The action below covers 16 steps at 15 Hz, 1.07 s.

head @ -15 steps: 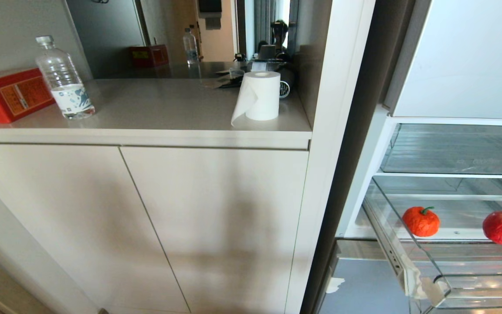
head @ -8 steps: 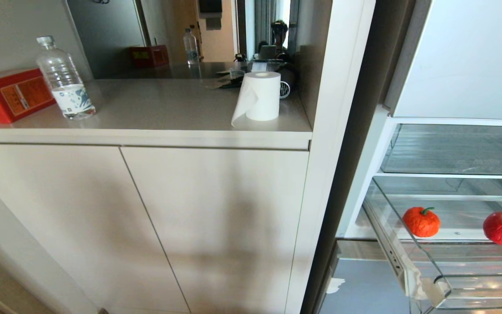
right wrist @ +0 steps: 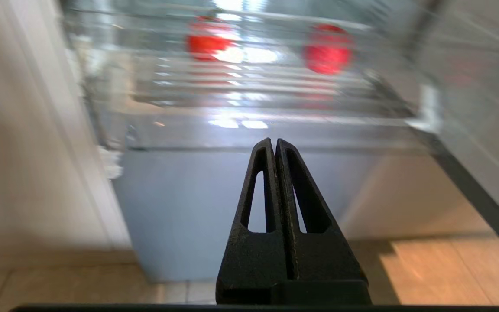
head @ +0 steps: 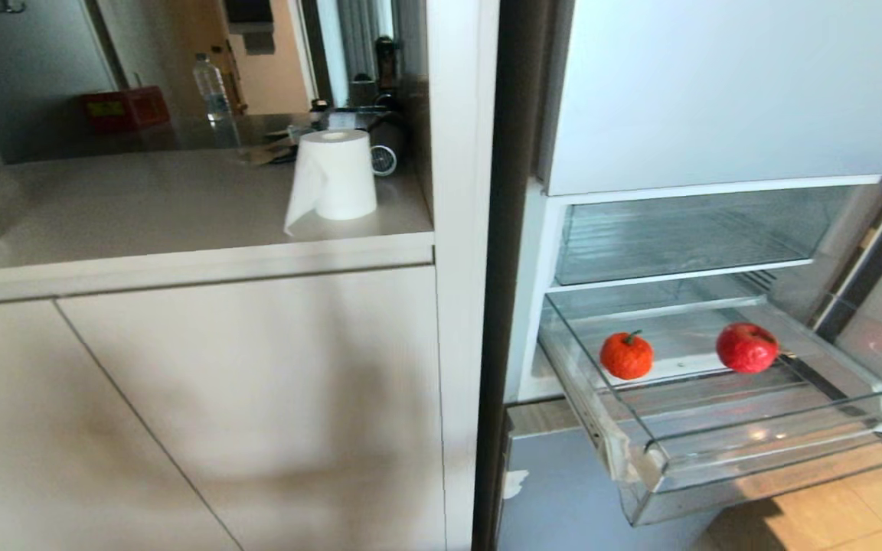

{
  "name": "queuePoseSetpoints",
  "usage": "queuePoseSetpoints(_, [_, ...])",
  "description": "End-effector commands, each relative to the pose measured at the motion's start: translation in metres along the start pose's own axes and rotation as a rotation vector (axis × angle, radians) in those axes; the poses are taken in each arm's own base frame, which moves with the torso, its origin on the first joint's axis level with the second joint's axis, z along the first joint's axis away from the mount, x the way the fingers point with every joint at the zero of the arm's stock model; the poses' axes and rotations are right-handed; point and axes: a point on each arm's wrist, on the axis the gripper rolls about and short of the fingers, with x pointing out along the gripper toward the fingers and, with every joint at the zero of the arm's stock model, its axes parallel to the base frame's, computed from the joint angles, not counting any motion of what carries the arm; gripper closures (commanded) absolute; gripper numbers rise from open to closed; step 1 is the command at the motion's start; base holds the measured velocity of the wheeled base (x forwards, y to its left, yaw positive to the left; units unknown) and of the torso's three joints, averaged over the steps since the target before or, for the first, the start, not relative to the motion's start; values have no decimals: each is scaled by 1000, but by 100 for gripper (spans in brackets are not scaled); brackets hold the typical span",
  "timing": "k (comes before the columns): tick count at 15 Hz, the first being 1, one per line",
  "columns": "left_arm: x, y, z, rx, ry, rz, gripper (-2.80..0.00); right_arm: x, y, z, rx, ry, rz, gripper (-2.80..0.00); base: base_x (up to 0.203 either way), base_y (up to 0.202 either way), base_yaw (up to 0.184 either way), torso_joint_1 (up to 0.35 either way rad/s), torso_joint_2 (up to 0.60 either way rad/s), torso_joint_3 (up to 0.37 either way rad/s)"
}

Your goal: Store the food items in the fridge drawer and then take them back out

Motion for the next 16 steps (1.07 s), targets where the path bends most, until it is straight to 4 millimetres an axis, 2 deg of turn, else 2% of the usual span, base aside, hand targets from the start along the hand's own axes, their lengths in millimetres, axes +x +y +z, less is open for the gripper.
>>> queuePoseSetpoints(1, [0,0,0,0,0,0,0,0,0,0,-1,1,1,0,-1,8,-180,2,0,2])
queuePoseSetpoints(6, [0,0,0,0,0,0,0,0,0,0,2,-1,4,0,0,8,-158,3,4,3])
queuePoseSetpoints(11, [0,0,0,0,0,0,0,0,0,2,-23,-8,15,0,-1,-1,-12,0,0,1])
queuePoseSetpoints(14, [0,0,0,0,0,0,0,-3,-4,38,-2,9,20,0,0,0,0,0,0,0])
queuePoseSetpoints(16, [0,0,0,0,0,0,0,17,-8,69,42,152,38,0,0,0,0,0,0,0])
